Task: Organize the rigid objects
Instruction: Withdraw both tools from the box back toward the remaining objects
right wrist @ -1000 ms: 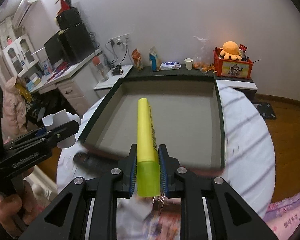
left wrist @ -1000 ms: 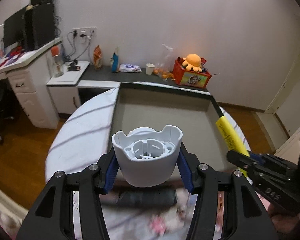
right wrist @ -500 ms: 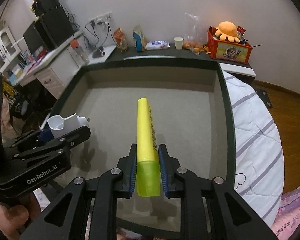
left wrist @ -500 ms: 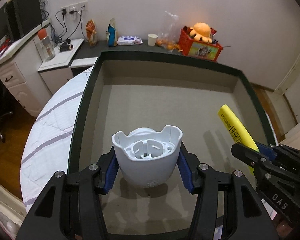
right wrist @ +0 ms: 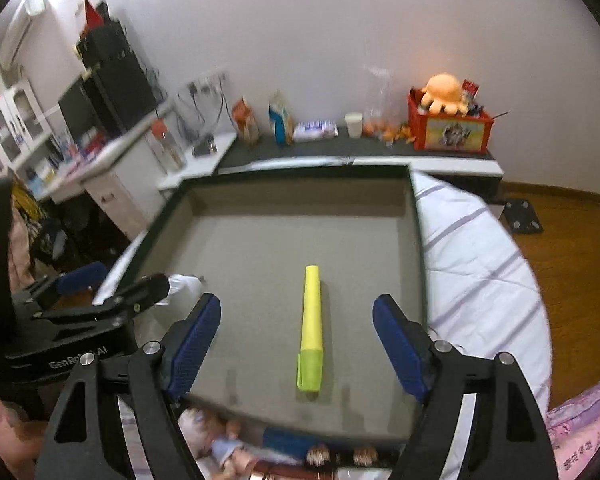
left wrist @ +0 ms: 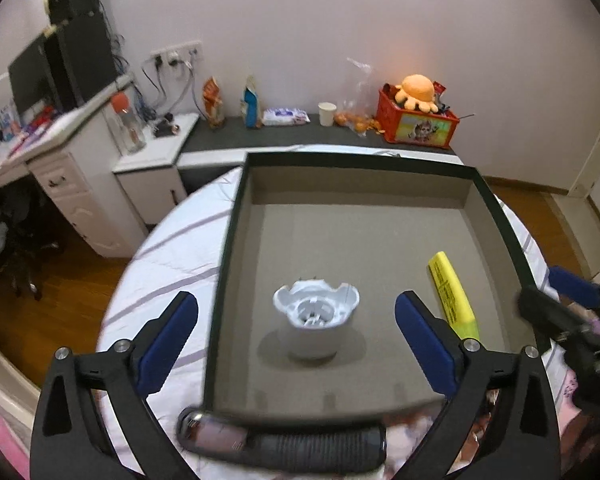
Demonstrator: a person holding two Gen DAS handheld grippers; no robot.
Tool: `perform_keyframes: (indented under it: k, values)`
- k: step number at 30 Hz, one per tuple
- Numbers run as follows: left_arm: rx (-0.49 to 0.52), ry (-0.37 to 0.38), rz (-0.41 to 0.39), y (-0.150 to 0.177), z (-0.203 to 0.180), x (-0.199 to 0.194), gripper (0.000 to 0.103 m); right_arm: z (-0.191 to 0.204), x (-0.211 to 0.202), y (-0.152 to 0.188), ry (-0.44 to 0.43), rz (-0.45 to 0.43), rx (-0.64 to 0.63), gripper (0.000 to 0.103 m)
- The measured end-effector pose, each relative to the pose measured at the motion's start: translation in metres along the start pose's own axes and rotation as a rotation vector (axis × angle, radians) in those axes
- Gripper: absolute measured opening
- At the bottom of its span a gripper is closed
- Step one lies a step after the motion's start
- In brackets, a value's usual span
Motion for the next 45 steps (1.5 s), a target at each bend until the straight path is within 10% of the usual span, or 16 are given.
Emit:
perform_keyframes:
  k: [10, 19, 45]
  values:
    - [-0.013, -0.079, -0.035, 0.082, 0.003, -0.07, 0.101, -0.009, -0.071, 0.079, 0.035, -0.056, 0.022, 0.082]
    - [-0.096, -0.086, 0.066, 0.163, 0.002, -0.068, 0.101, -0.016, -0.056, 0.15, 0.03, 0.07, 0.028, 0.082]
    - [0.018, 0.061, 0.13, 0.165, -0.008, -0.014, 0.101, 0.016, -0.025, 0.164, 0.163, 0.161, 0.023, 0.082]
Point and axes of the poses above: each gripper's, at about its wrist camera, not at the fingertips, and x roughly the way its jaws point, z to its left, y to its underside, the point moved 4 cm from there along x, roughly the way its jaws point, and after that the axes turned 9 degrees about z, right-handed, at the moved point
